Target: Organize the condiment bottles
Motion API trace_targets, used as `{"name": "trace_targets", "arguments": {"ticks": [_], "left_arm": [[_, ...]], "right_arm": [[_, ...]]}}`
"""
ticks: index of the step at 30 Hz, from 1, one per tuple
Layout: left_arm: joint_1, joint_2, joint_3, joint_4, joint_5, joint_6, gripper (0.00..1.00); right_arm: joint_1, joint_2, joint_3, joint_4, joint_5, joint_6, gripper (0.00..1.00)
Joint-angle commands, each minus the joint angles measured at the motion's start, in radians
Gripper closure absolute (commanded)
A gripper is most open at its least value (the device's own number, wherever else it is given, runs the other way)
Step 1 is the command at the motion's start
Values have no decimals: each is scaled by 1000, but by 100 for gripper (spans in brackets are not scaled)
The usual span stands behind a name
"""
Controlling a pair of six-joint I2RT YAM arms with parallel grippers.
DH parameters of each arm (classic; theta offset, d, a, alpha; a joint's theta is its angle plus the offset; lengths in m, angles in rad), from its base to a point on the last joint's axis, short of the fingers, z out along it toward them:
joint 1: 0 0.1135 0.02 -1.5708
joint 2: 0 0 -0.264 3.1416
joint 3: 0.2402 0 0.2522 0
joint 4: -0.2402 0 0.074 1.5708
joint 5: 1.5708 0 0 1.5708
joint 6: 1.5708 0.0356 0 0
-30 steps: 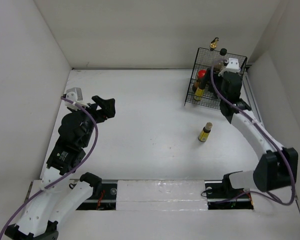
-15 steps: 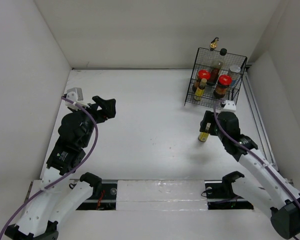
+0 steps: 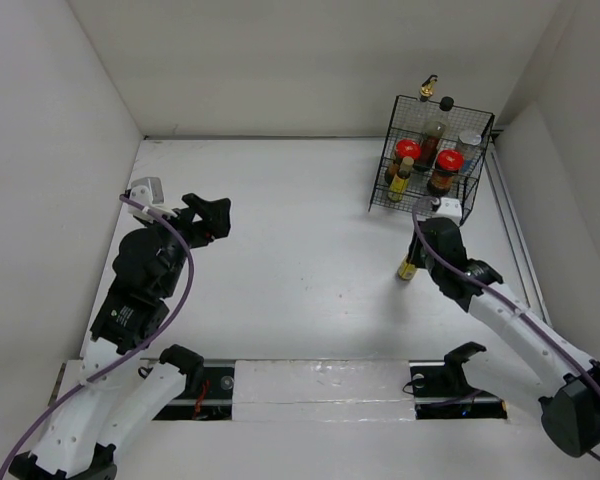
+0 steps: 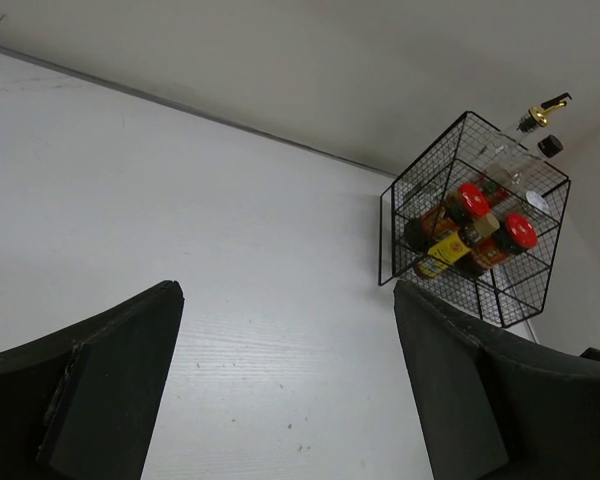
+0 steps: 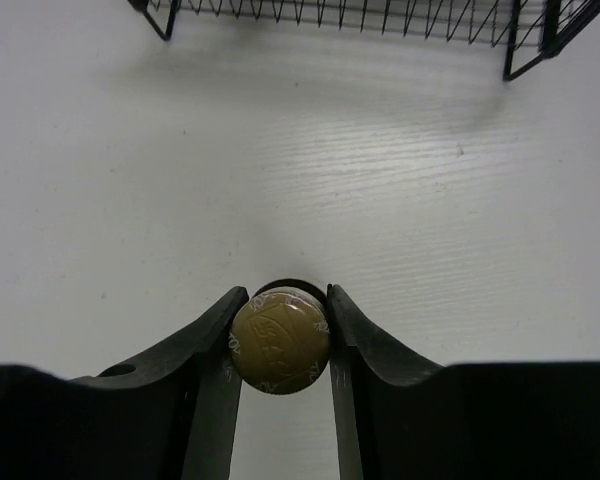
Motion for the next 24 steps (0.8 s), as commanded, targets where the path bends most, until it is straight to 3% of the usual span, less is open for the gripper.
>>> {"name": "trace_targets", "arguments": {"ticks": [1,4,9,15,24], "left_arm": [[6,-8,9,48,15,4,18],[6,10,9,37,15,4,18],[6,39,18,28,25,4,17],[6,27,18,37,26,14,17],[6,36,18,37,26,23,17]], "right_arm": [[19,-10,156,68,143,-17,82],[-8,28,254,121,164,-100,82],[-185,160,446,178,50,-159,81],[-318,329,532,281,-65,-149,81],[-406,554,587,333,-121,-158,82]]}}
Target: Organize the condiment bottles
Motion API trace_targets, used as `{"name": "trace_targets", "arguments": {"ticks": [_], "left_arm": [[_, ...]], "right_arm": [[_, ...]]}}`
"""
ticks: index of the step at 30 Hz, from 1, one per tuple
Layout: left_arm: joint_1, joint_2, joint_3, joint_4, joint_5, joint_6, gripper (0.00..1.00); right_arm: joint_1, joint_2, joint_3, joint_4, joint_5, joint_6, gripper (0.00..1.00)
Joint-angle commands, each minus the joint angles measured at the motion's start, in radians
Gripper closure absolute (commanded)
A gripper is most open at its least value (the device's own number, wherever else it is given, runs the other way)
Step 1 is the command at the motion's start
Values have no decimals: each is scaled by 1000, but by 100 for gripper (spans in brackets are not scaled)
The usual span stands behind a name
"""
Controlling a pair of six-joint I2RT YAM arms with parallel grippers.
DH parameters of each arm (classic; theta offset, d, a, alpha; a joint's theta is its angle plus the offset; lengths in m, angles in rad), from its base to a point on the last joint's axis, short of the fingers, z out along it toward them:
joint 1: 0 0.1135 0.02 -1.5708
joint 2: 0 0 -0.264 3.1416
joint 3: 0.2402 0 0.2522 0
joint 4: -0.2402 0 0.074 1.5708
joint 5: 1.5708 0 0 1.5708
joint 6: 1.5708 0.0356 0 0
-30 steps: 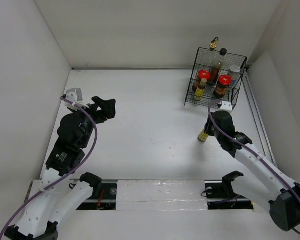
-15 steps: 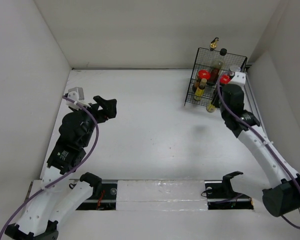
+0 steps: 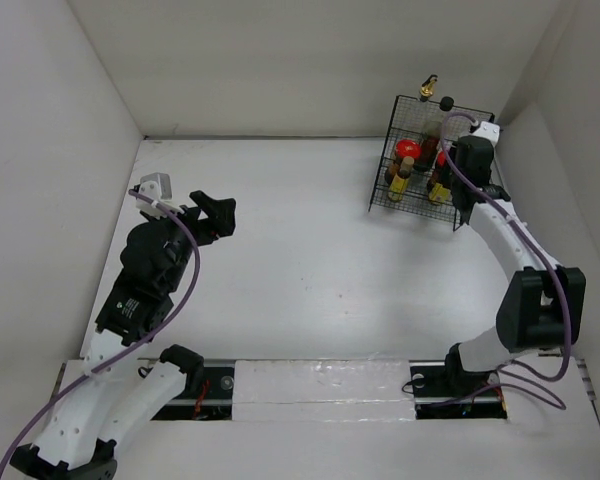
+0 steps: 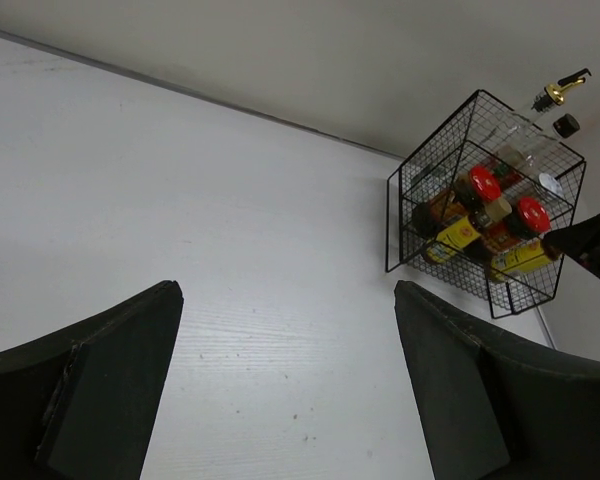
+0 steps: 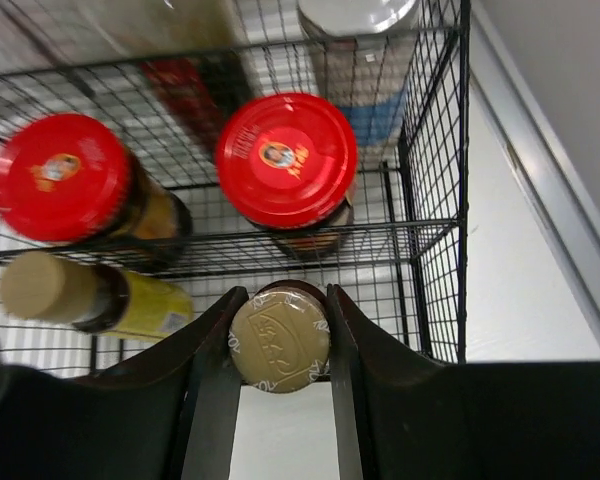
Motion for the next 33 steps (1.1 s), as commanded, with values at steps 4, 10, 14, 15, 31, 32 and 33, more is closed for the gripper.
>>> {"name": "trace_targets", "arguments": {"ticks": [4,10,14,15,31,32,33], "left_arm": [[6,22,18,38,17,17,17],[6,22,18,38,18,17,17],[6,22,18,38,18,17,17],[6,33,18,38,18,17,17],[6,33,18,38,45,26,1],[6,33,18,38,45,26,1],[6,21,18,38,45,26,1]], "right_arm": [[-25,98,57,128,-63,0,84],[-25,147,57,128,-72,10,77],[-25,149,57,128,-82,10,45],[-25,149,57,128,-82,10,41],[45,-210,38,107,-265,-8,0],[45,-231,28,107,-266,-8,0],[86,-251,28,117,-310,-19,0]]}}
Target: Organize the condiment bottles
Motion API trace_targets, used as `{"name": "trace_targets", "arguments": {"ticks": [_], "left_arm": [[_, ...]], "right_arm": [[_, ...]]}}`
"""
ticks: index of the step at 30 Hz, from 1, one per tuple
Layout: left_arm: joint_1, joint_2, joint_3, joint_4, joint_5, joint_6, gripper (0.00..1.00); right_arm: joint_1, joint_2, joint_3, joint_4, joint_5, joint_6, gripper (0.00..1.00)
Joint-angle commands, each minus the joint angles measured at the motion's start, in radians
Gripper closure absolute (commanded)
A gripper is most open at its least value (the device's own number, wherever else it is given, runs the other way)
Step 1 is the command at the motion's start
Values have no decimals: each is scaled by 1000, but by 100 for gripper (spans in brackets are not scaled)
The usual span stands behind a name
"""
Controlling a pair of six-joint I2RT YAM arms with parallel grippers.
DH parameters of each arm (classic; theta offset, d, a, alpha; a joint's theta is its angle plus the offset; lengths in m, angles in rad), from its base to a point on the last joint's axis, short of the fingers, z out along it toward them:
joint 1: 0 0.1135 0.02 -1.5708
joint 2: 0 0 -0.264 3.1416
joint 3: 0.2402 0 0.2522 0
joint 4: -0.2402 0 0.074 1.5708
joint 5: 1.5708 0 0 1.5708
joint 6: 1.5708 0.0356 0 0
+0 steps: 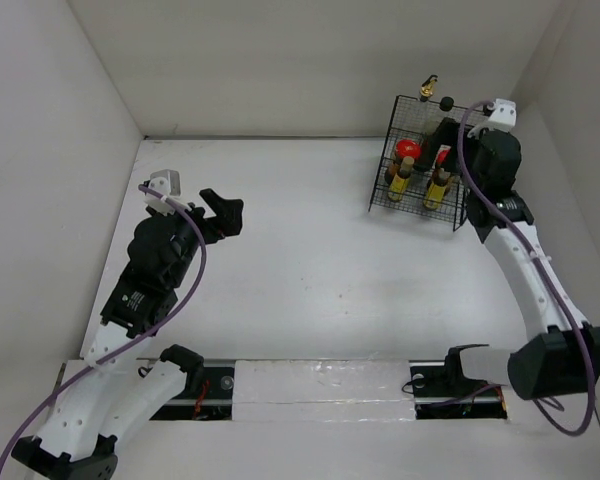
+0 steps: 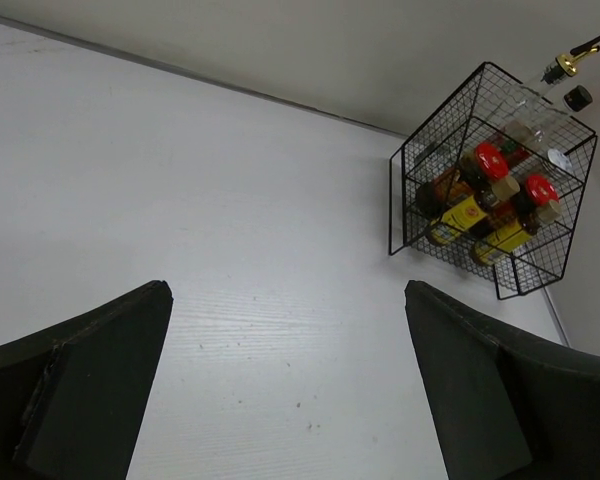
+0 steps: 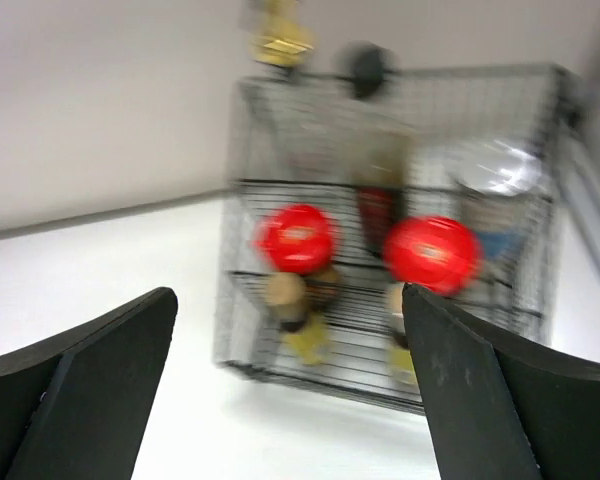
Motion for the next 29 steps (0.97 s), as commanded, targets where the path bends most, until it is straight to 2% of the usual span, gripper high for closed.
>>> {"name": "trace_targets", "arguments": {"ticks": [1,3,7,13,14,21,29], "left_arm": [[6,-14,18,38,14,15,1],[6,-24,18,38,14,15,1],[6,-25,18,38,14,6,1],[6,-69,18,38,-25,-5,1],[6,-81,18,38,-25,-5,1],[6,-81,18,38,-25,-14,1],[6,-110,2,58,-6,-11,1]], "right_arm": [[94,-89,2,60,-139,-29,0],[151,-136,-10,82,-203,-69,0],[353,-187,-50,82,-237,-130,0],[552,-208,-192,114,-296,-130,0],[614,-199,-218,114,-285,-119,0],[824,-66,-378,178,-146,-52,0],[898,77,-372,235,-47,-43,0]]}}
